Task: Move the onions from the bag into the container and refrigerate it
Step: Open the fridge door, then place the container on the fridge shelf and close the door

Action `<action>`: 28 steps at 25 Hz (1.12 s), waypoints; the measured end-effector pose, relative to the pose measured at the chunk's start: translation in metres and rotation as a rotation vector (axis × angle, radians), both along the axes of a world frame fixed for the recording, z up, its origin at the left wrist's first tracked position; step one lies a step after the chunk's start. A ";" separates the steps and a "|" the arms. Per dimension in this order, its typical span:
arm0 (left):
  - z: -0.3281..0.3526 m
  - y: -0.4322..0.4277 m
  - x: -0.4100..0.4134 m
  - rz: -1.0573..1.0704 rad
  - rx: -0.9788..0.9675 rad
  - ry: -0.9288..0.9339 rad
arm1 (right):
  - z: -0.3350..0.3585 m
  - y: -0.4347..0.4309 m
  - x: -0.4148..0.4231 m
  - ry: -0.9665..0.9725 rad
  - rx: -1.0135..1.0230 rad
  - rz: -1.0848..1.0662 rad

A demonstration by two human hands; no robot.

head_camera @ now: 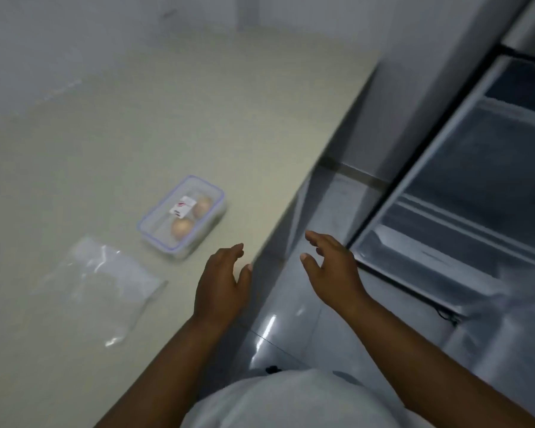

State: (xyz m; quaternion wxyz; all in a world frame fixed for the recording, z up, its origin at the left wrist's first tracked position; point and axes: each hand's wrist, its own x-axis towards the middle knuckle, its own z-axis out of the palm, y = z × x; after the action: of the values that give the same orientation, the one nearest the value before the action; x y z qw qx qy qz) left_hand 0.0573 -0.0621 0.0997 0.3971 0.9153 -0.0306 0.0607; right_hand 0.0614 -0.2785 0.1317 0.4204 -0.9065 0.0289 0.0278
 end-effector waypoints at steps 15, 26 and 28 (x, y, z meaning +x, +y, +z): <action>-0.033 0.082 0.074 0.993 -0.454 0.421 | -0.038 0.149 0.243 0.366 -0.191 0.462; -0.010 0.021 0.043 0.813 -0.511 0.278 | -0.057 0.071 0.184 0.329 0.111 0.314; -0.007 0.005 0.034 0.697 -0.487 0.273 | -0.054 0.035 0.155 0.333 0.196 0.216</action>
State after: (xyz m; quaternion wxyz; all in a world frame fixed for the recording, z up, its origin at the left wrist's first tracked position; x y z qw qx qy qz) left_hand 0.0908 -0.0569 0.0931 0.5572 0.7503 0.3478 0.0748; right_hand 0.2163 -0.2433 0.0776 0.4903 -0.8421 -0.0020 0.2246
